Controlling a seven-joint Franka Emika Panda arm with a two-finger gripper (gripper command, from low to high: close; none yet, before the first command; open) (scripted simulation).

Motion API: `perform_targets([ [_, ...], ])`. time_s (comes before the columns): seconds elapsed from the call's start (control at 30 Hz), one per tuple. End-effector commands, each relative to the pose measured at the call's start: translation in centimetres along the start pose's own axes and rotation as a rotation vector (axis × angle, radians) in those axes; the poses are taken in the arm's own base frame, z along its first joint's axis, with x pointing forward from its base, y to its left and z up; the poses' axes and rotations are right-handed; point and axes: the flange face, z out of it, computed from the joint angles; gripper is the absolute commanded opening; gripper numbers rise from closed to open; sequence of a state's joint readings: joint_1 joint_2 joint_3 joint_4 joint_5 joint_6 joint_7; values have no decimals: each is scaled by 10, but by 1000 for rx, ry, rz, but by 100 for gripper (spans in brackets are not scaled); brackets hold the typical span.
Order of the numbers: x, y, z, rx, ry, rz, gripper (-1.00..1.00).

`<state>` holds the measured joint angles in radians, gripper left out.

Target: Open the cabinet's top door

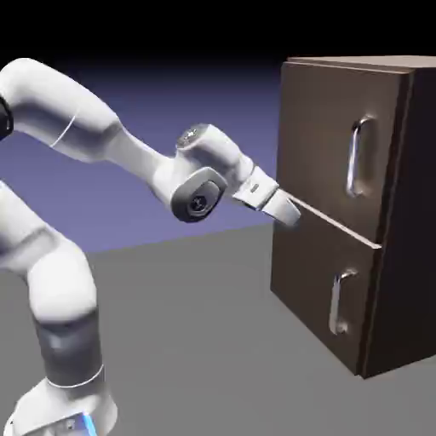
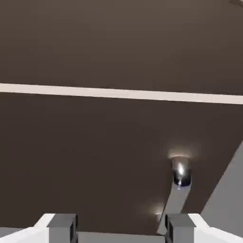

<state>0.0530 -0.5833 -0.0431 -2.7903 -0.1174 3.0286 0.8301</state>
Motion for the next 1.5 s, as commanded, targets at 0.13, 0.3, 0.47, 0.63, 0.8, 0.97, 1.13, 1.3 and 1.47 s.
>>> perform_targets([
  [0.13, 5, -20, -15, 38, 30, -21, 0],
  [0.3, 9, -35, -30, 74, 67, -38, 0],
  [0.47, 14, -45, -44, 109, 108, -49, 0],
  [0.63, 19, -50, -55, 145, 153, -54, 0],
  [0.8, 25, -51, -63, 181, 202, -53, 0],
  [0.97, 33, -49, -68, 220, 253, -47, 0],
  [1.13, 42, -43, -70, 262, 305, -38, 0],
  [1.3, 52, -35, -67, 306, 355, -24, 0],
  [1.47, 63, -24, -60, 353, 403, -9, 0],
])
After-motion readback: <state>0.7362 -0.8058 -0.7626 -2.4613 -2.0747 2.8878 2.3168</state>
